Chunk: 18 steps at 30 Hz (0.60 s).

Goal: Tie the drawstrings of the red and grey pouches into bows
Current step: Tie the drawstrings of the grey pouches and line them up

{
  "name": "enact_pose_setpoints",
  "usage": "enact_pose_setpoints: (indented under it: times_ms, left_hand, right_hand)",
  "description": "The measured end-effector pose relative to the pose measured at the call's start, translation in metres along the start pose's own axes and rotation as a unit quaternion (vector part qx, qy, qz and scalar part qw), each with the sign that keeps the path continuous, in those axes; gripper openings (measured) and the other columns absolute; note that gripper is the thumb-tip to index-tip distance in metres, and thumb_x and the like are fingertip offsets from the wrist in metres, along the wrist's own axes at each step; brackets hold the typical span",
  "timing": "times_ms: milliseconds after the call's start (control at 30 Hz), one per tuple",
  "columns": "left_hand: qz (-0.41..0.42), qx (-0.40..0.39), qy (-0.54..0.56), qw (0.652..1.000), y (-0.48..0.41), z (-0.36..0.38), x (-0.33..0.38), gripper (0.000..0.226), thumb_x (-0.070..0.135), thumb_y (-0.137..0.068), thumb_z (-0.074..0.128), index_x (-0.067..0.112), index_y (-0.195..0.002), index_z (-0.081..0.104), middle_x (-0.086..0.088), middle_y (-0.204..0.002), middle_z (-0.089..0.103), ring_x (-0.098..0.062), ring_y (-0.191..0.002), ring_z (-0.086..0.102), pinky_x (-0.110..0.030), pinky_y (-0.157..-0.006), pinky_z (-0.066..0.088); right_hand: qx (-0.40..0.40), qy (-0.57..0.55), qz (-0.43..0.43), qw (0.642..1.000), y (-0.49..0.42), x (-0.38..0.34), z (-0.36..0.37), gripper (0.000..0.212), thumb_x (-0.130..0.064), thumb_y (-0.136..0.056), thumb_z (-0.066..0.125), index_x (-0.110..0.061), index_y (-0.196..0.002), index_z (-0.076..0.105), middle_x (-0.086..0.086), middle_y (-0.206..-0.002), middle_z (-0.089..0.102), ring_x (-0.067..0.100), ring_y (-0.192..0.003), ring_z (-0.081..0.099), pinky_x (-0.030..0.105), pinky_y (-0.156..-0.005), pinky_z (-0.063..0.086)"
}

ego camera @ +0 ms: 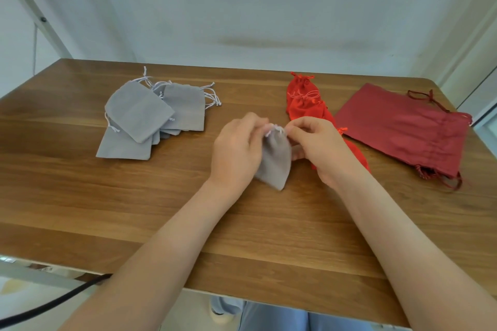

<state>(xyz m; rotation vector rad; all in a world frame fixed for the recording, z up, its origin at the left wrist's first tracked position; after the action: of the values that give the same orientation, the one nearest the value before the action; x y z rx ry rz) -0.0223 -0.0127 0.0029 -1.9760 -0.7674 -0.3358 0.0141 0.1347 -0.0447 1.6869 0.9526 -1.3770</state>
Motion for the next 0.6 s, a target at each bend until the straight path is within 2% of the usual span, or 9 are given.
enact_pose_setpoints:
  times_ms: [33, 100, 233, 333, 467, 533, 600]
  left_hand:
    - [-0.077, 0.003, 0.042, 0.996, 0.0, -0.001, -0.013, 0.013, 0.018, -0.091, 0.056, 0.01, -0.083, 0.062, 0.007, -0.104, 0.067, -0.003, -0.094, 0.061, -0.018, -0.081, 0.046]
    - [-0.167, -0.003, 0.088, 0.982, 0.003, 0.0, -0.028, 0.011, 0.013, -0.092, 0.058, 0.01, -0.081, 0.056, 0.009, -0.116, 0.062, 0.007, -0.1, 0.056, -0.004, -0.082, 0.041]
    - [-0.221, -0.003, 0.114, 0.968, 0.004, 0.002, -0.033, 0.011, 0.011, -0.095, 0.053, 0.007, -0.084, 0.053, 0.007, -0.115, 0.064, 0.026, -0.087, 0.05, 0.003, -0.076, 0.036]
    - [-0.225, 0.002, 0.13, 0.966, 0.003, 0.002, -0.034, 0.011, 0.014, -0.096, 0.051, 0.009, -0.086, 0.049, 0.011, -0.105, 0.064, 0.022, -0.086, 0.053, -0.001, -0.073, 0.039]
    - [-0.24, 0.023, 0.114, 0.964, 0.001, -0.005, -0.042, 0.014, 0.025, -0.097, 0.052, 0.012, -0.091, 0.051, 0.003, -0.084, 0.065, -0.003, -0.072, 0.057, -0.017, -0.06, 0.043]
    - [-0.237, 0.028, 0.112, 0.965, -0.002, -0.007, -0.041, 0.012, 0.026, -0.096, 0.052, 0.015, -0.092, 0.05, 0.008, -0.079, 0.059, 0.001, -0.071, 0.054, -0.012, -0.059, 0.04]
    - [-0.24, 0.003, 0.124, 0.963, -0.006, -0.004, -0.038, 0.01, 0.029, -0.097, 0.052, 0.019, -0.097, 0.052, 0.015, -0.084, 0.057, 0.012, -0.075, 0.052, -0.005, -0.064, 0.038]
  right_hand:
    - [0.021, -0.003, -0.002, 1.0, 0.0, -0.001, -0.004, 0.013, -0.008, -0.094, 0.053, -0.002, -0.091, 0.064, 0.017, -0.086, 0.065, 0.015, -0.06, 0.06, 0.028, -0.056, 0.052]
    - [0.045, -0.01, -0.001, 0.999, 0.0, -0.001, -0.008, 0.012, -0.008, -0.094, 0.053, -0.003, -0.091, 0.063, 0.02, -0.092, 0.066, 0.018, -0.059, 0.061, 0.031, -0.055, 0.053]
    - [0.067, -0.036, 0.01, 0.997, 0.001, -0.002, -0.007, 0.011, -0.011, -0.095, 0.054, -0.005, -0.095, 0.062, 0.012, -0.086, 0.063, 0.01, -0.054, 0.063, 0.025, -0.048, 0.051]
    - [0.073, -0.043, -0.014, 0.996, 0.001, -0.009, -0.007, 0.012, -0.012, -0.095, 0.053, -0.004, -0.1, 0.062, 0.011, -0.087, 0.062, 0.006, -0.059, 0.064, 0.026, -0.052, 0.054]
    - [0.002, 0.007, -0.063, 0.998, 0.006, -0.02, 0.008, 0.023, -0.022, -0.092, 0.06, -0.016, -0.114, 0.059, 0.002, -0.106, 0.064, 0.013, -0.089, 0.066, 0.034, -0.08, 0.056]
    - [-0.036, 0.09, -0.081, 0.992, 0.008, -0.023, 0.02, 0.043, -0.02, -0.085, 0.069, -0.021, -0.124, 0.052, -0.007, -0.106, 0.061, 0.01, -0.095, 0.063, 0.025, -0.083, 0.052]
    - [-0.031, 0.13, -0.089, 0.987, 0.005, -0.026, 0.024, 0.054, -0.011, -0.083, 0.069, -0.021, -0.13, 0.046, -0.01, -0.102, 0.06, 0.009, -0.095, 0.061, 0.02, -0.082, 0.049]
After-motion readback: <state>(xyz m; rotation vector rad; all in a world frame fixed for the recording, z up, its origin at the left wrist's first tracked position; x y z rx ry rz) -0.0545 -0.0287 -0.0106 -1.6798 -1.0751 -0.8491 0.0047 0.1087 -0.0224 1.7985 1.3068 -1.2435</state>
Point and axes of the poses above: each hand's wrist, its own y-axis away from the middle knuckle, its own z-axis out of the palm, x = y × z, the point moved 9 cm from there along -y, towards the middle knuckle
